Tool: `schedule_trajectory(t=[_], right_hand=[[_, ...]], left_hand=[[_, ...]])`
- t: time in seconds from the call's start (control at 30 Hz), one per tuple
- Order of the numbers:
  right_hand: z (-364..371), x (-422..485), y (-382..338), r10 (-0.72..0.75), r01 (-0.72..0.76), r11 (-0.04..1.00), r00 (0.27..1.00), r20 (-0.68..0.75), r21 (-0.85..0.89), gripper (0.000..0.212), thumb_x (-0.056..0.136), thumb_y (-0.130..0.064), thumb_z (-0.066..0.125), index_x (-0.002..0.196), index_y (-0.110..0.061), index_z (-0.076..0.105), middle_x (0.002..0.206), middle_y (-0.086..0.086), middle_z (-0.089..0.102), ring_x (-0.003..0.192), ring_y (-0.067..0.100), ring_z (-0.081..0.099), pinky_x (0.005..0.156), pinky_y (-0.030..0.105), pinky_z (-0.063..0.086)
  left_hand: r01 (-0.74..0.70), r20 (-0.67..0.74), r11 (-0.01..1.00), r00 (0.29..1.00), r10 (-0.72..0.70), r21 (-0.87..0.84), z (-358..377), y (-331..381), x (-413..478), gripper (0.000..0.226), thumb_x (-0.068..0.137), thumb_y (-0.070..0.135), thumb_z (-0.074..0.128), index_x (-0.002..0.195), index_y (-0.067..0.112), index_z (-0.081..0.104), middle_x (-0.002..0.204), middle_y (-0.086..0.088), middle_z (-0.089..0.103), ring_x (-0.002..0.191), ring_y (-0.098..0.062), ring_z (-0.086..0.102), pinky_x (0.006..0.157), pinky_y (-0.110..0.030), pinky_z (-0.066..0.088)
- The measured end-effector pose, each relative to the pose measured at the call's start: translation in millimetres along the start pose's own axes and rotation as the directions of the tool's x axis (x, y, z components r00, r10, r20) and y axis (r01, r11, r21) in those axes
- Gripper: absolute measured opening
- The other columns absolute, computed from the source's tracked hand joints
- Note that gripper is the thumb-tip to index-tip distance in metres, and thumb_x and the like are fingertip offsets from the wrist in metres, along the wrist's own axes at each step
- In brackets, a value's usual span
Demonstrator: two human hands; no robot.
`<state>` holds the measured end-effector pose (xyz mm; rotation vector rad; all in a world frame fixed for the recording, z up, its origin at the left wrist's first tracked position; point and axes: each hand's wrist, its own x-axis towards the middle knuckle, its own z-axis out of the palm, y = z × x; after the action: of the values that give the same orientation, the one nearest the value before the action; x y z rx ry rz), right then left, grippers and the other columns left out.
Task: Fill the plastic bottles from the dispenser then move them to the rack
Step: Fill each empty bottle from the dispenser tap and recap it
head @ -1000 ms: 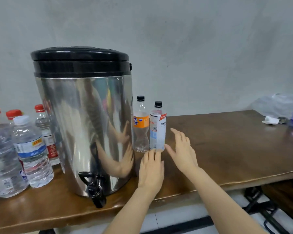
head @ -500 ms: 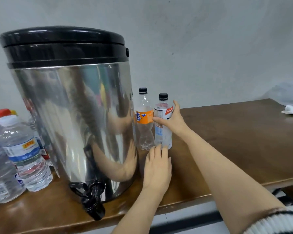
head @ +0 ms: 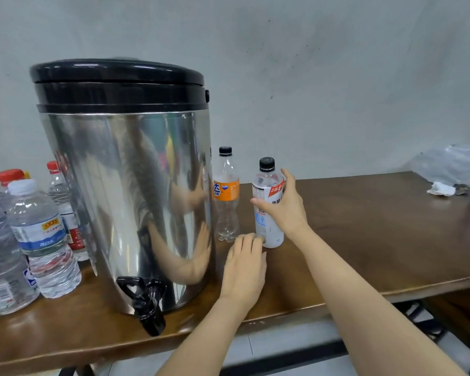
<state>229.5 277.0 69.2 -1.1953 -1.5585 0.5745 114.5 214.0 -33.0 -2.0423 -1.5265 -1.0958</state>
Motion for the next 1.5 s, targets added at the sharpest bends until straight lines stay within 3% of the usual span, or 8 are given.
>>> schedule_trajectory(t=[0.2, 0.33, 0.5, 0.77, 0.93, 1.1, 1.27, 1.5], right_hand=[[-23.3, -46.6, -25.2, -0.083, 0.083, 0.997, 0.996, -0.040, -0.010, 0.083, 0.073, -0.039, 0.084, 0.141, -0.030, 0.037, 0.131, -0.010, 0.057, 0.117, 0.012, 0.057, 0.098, 0.044, 0.052], [-30.5, -86.1, -47.8, -0.113, 0.115, 0.992, 0.993, -0.036, 0.044, 0.070, 0.073, -0.039, 0.083, 0.129, -0.040, 0.042, 0.118, -0.018, 0.061, 0.107, 0.004, 0.060, 0.093, 0.040, 0.053], [-25.1, -137.9, -79.5, -0.147, 0.138, 0.980, 0.987, 0.056, 0.140, 0.071, 0.072, -0.036, 0.086, 0.126, -0.048, 0.042, 0.114, -0.026, 0.062, 0.104, -0.005, 0.060, 0.088, 0.026, 0.053], [1.6, -193.2, -127.4, -0.259, 0.216, 0.958, 0.934, 0.247, 0.188, 0.073, 0.075, -0.030, 0.084, 0.133, -0.044, 0.042, 0.119, -0.022, 0.062, 0.108, -0.004, 0.059, 0.090, 0.021, 0.052], [39.7, -223.4, -140.1, -0.266, 0.255, 0.963, 0.951, 0.158, 0.083, 0.078, 0.073, -0.040, 0.082, 0.137, -0.042, 0.037, 0.122, -0.017, 0.059, 0.109, 0.004, 0.059, 0.092, 0.034, 0.053], [68.7, -254.9, -154.7, -0.288, 0.289, 0.957, 0.952, 0.103, 0.007, 0.083, 0.075, -0.048, 0.080, 0.142, -0.041, 0.031, 0.129, -0.020, 0.052, 0.112, 0.000, 0.053, 0.074, 0.008, 0.036], [93.0, -270.6, -169.9, -0.303, 0.292, 0.950, 0.947, 0.106, 0.108, 0.082, 0.072, -0.047, 0.082, 0.140, -0.039, 0.037, 0.126, -0.017, 0.055, 0.111, 0.001, 0.055, 0.086, 0.022, 0.048], [132.4, -280.4, -170.5, -0.287, 0.295, 0.955, 0.930, 0.232, -0.002, 0.085, 0.072, -0.051, 0.081, 0.143, -0.038, 0.035, 0.132, -0.016, 0.052, 0.115, 0.010, 0.056, 0.089, 0.038, 0.052]], left_hand=[[0.143, -0.140, 0.763, 0.946, -0.293, -0.631, -65.4, 37.5, 12.5, 0.011, 0.101, 0.025, 0.043, 0.111, 0.030, 0.045, 0.105, 0.013, 0.048, 0.100, -0.006, 0.049, 0.085, -0.019, 0.041], [0.114, -0.140, 0.581, 0.917, -0.374, -0.806, -125.4, 47.9, 40.7, 0.023, 0.101, 0.035, 0.042, 0.120, 0.024, 0.049, 0.116, 0.003, 0.056, 0.108, -0.016, 0.056, 0.091, -0.031, 0.048], [0.163, 0.032, 0.534, 0.969, -0.246, -0.830, -195.3, 39.3, 61.5, 0.021, 0.100, 0.022, 0.056, 0.119, 0.016, 0.059, 0.116, 0.002, 0.064, 0.105, -0.009, 0.061, 0.084, -0.018, 0.049], [0.304, 0.332, 0.487, 0.943, -0.032, -0.819, -261.0, 9.2, 37.3, 0.020, 0.096, 0.019, 0.062, 0.114, 0.012, 0.068, 0.107, -0.006, 0.074, 0.105, -0.023, 0.069, 0.083, -0.036, 0.055], [0.338, 0.230, 0.513, 0.937, -0.263, -0.789, -278.3, 6.0, 5.7, 0.017, 0.093, 0.018, 0.065, 0.099, 0.004, 0.074, 0.088, -0.008, 0.076, 0.083, -0.014, 0.071, 0.077, -0.027, 0.058], [0.293, 0.116, 0.554, 0.937, -0.331, -0.779, -300.1, -8.0, -31.5, 0.013, 0.094, 0.020, 0.065, 0.104, 0.016, 0.070, 0.097, -0.002, 0.076, 0.093, -0.013, 0.071, 0.079, -0.024, 0.057], [0.234, 0.128, 0.529, 0.965, -0.229, -0.816, -327.5, -43.4, -62.8, 0.031, 0.102, 0.027, 0.042, 0.124, 0.021, 0.063, 0.127, 0.004, 0.066, 0.123, -0.011, 0.058, 0.103, -0.028, 0.047], [0.380, 0.084, 0.508, 0.855, -0.512, -0.773, -331.6, -79.0, -88.0, 0.021, 0.087, 0.015, 0.069, 0.106, 0.023, 0.073, 0.113, -0.001, 0.071, 0.104, -0.012, 0.067, 0.090, -0.030, 0.054]])
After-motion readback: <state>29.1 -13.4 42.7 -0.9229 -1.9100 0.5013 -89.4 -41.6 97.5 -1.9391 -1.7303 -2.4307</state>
